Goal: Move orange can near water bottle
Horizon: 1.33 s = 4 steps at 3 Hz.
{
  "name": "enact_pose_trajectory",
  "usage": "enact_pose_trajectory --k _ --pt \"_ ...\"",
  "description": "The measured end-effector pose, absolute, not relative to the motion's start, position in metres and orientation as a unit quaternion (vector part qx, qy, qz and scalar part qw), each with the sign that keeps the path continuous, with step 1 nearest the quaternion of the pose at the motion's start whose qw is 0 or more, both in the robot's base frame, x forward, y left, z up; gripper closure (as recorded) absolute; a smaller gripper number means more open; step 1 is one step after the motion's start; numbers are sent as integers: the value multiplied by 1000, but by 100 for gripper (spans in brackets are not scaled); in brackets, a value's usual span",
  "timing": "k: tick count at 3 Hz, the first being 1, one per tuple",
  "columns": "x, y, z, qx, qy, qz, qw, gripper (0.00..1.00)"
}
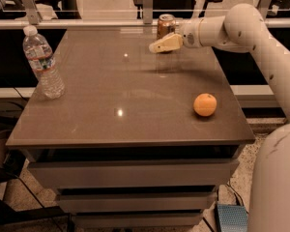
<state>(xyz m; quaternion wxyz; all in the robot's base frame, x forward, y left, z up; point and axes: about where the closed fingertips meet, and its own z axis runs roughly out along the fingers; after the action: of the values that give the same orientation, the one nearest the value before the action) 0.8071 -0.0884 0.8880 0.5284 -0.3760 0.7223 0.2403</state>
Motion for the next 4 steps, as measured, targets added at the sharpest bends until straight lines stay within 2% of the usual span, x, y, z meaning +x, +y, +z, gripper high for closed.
enact_pose_trajectory --k 1,2,4 --pt "827 -86 874 -363 729 233 532 0" --pt "839 -78 876 -353 726 238 541 18" --pt "842 -78 886 -355 713 237 557 64"
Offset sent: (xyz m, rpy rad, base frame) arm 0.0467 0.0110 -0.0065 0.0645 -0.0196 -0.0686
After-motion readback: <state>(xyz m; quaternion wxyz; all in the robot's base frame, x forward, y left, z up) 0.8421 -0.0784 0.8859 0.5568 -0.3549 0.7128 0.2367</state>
